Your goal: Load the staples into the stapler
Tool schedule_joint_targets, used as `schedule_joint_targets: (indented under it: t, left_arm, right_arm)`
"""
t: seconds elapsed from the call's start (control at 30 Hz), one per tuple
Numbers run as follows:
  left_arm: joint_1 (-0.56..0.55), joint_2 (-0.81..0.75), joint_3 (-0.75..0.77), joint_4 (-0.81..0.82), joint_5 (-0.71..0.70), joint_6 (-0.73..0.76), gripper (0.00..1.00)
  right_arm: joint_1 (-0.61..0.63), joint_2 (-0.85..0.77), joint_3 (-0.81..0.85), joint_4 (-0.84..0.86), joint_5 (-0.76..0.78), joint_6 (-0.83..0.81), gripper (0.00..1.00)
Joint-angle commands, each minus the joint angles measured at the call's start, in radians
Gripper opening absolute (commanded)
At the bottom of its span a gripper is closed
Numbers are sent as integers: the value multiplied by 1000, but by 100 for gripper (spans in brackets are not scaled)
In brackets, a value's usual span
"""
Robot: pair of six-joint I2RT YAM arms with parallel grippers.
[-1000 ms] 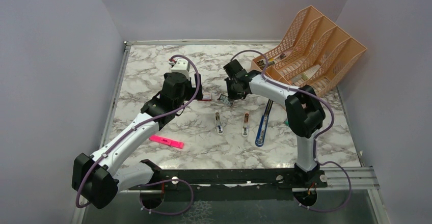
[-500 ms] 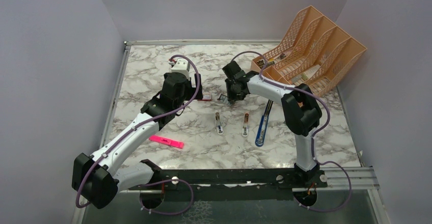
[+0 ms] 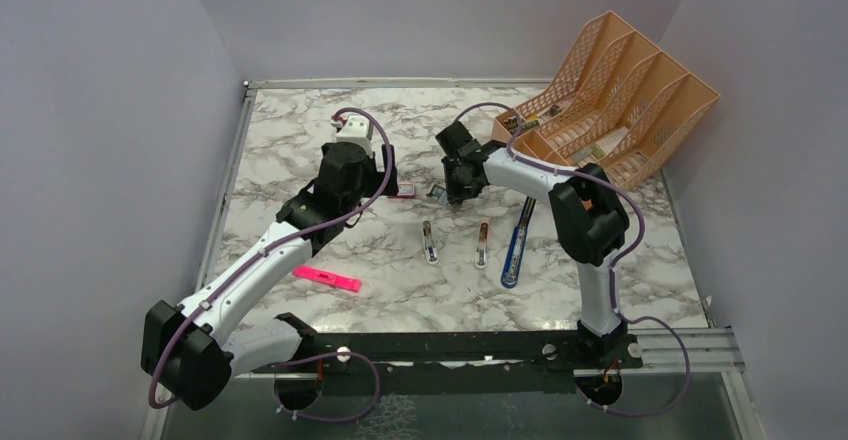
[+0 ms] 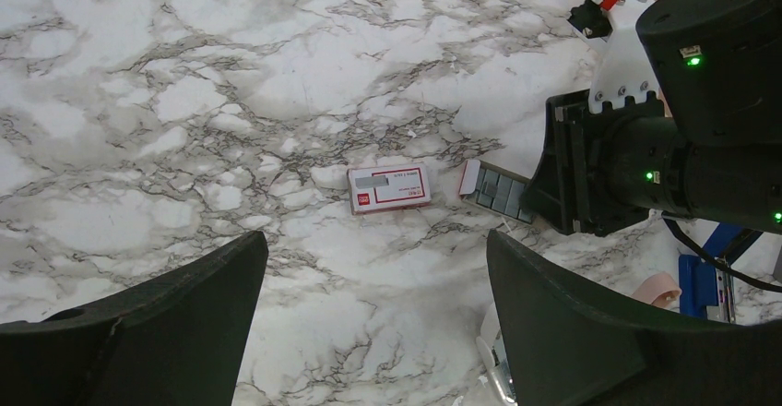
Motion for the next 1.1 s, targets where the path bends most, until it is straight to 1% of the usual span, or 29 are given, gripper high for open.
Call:
schedule_joint_targets:
  t: [0.0, 0.1, 0.23, 0.3, 0.43, 0.77, 0.83, 1.0, 1.07]
  left_arm:
    - [4, -11, -2, 21, 0, -8, 89]
    - [3, -13, -2, 21, 0, -8, 89]
    - [4, -13, -3, 21, 0, -8, 89]
    - [3, -13, -2, 21, 0, -10, 89]
    - [3, -13, -3, 21, 0, -10, 89]
    - [3, -9, -4, 21, 0, -13, 89]
    - [3, -8, -6, 22, 0, -13, 89]
    - [3, -8, -6, 21, 0, -13, 89]
    - [4, -9, -5, 22, -1, -13, 89]
  right_arm:
    - [6, 11, 16, -12, -33, 18, 28]
    - [6, 4, 15, -13, -45, 27, 23]
    - [7, -9, 14, -19, -67, 35, 22]
    - [6, -15, 8, -16, -77, 37, 23]
    - [6, -14, 3, -24, -72, 42, 29]
    - [6, -15, -10, -42, -96, 60, 29]
    - [6, -15, -12, -37, -103, 62, 28]
    - [6, -24, -10, -37, -97, 68, 20]
    - [6, -34, -11, -37, -91, 71, 19]
